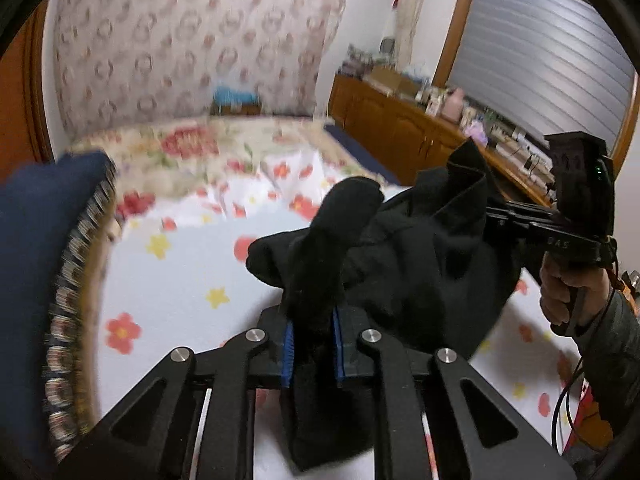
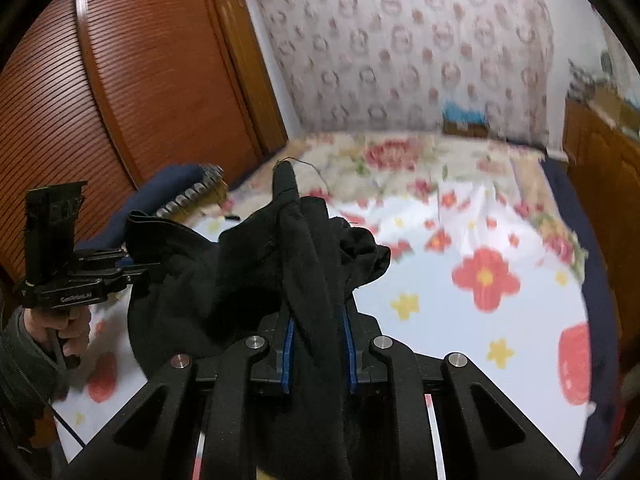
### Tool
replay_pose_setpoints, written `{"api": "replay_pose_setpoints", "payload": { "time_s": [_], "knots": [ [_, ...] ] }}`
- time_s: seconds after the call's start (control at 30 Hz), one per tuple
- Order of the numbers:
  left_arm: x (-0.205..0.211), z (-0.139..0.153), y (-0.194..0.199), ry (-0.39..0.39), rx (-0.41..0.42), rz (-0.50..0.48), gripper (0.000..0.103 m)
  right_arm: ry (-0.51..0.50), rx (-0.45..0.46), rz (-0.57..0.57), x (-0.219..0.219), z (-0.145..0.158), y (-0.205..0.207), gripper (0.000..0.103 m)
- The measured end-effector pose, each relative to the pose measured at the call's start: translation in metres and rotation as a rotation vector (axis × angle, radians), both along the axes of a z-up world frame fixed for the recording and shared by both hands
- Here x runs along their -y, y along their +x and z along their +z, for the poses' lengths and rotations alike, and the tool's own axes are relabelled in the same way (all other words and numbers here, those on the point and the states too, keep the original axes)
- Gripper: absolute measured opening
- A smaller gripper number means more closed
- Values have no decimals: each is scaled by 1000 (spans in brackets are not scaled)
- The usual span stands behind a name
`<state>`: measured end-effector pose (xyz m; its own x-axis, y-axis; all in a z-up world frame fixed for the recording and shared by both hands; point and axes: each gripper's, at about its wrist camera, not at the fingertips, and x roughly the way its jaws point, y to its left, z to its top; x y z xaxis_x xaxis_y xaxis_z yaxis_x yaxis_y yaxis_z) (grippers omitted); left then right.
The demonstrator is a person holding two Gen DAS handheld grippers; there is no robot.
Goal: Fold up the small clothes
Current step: 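Lift the folded shirt with both tools and carry it toward the pillow, then lower the folded shirt onto the navy pillow and open both tools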
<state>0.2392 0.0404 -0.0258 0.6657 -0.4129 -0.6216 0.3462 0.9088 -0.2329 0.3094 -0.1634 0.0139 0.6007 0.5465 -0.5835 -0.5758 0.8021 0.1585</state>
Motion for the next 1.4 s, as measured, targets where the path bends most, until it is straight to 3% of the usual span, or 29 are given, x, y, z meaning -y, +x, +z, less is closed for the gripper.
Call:
{"api": "replay_pose_setpoints", "payload": {
  "time_s": [0.27,0.6,0.9,1.13,1.4],
  "knots": [
    [-39,55,-42,-7,158,96,15,40,105,61,-17,37,-17,19],
    [-120,76,-68,13,251,289,15,25,198,228,-97,66,4,19],
    [-167,59,-77,-12,240,400,15,-25,208,361,-164,73,55,19],
    [-193,41,-108,-65,252,478,15,-86,194,451,-203,70,95,19],
    [-214,5,-110,-94,169,573,15,-133,148,514,-260,61,129,19]
  ]
}}
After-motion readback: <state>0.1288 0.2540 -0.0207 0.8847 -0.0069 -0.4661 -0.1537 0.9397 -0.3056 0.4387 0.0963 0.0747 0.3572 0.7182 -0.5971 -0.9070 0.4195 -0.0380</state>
